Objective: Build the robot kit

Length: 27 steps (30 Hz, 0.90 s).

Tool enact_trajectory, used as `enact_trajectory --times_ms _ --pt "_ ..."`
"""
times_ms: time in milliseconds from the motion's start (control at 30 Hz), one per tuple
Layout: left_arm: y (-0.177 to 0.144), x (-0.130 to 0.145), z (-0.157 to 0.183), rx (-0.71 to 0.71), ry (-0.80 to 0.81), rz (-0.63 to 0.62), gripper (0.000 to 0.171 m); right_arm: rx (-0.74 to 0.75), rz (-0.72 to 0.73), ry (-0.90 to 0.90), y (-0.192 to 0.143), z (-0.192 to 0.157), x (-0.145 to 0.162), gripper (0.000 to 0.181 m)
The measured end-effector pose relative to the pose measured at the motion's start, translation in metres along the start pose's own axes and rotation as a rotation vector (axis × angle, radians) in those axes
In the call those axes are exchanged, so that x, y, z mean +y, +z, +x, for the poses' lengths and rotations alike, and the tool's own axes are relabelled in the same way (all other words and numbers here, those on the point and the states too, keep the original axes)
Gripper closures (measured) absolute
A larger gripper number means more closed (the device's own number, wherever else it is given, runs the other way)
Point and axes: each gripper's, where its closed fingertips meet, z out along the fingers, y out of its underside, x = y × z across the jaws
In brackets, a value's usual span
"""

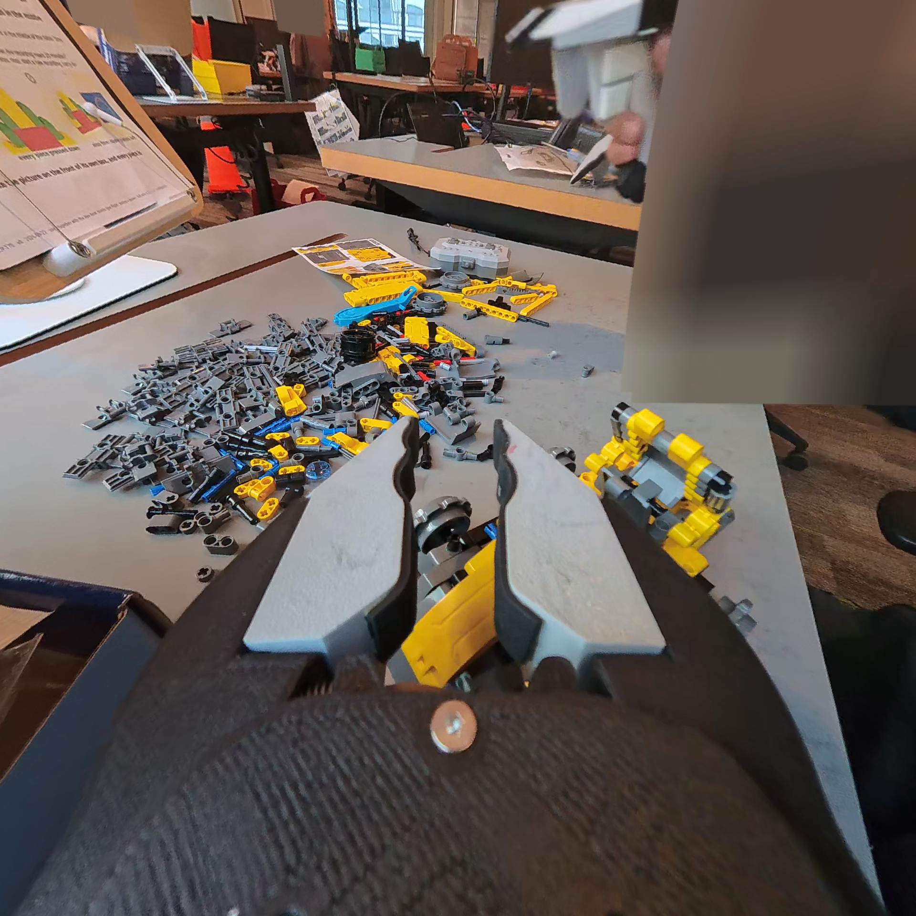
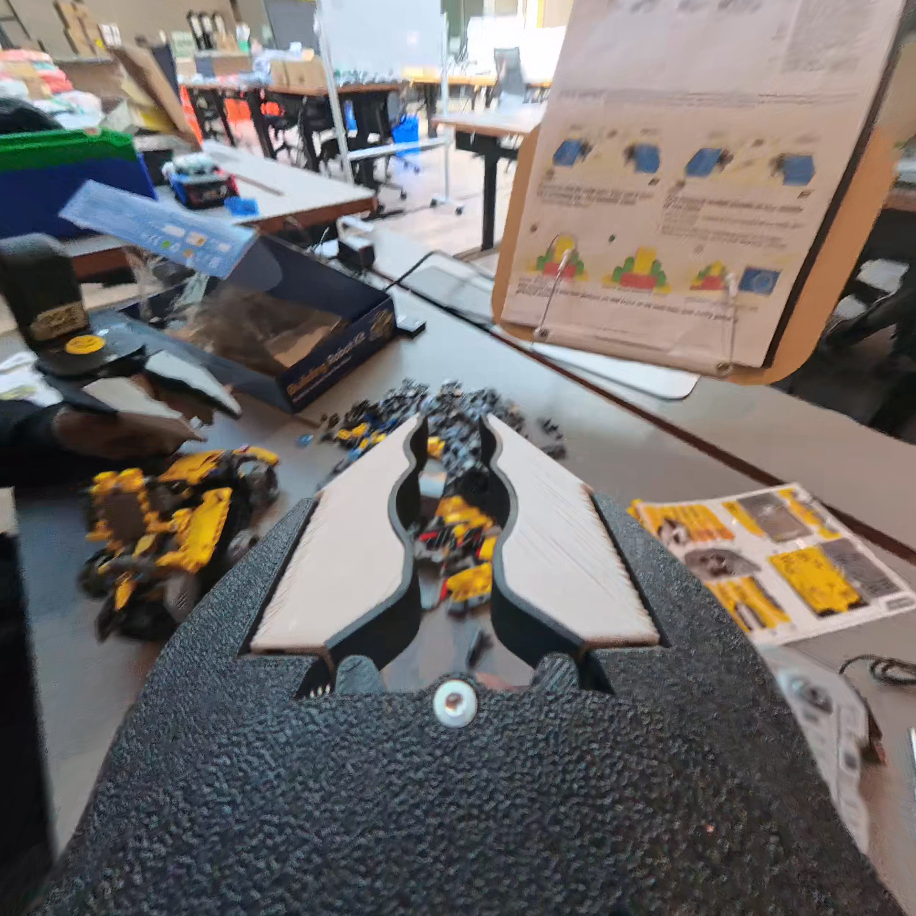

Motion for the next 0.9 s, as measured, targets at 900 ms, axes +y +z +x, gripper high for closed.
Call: enact_trajectory --times_ms 900 --pt "0.005 0.008 0.007 -0.006 0.078 -0.040 0.146 0.138 -0.511 0.286 -0.094 -0.061 0.235 0.156"
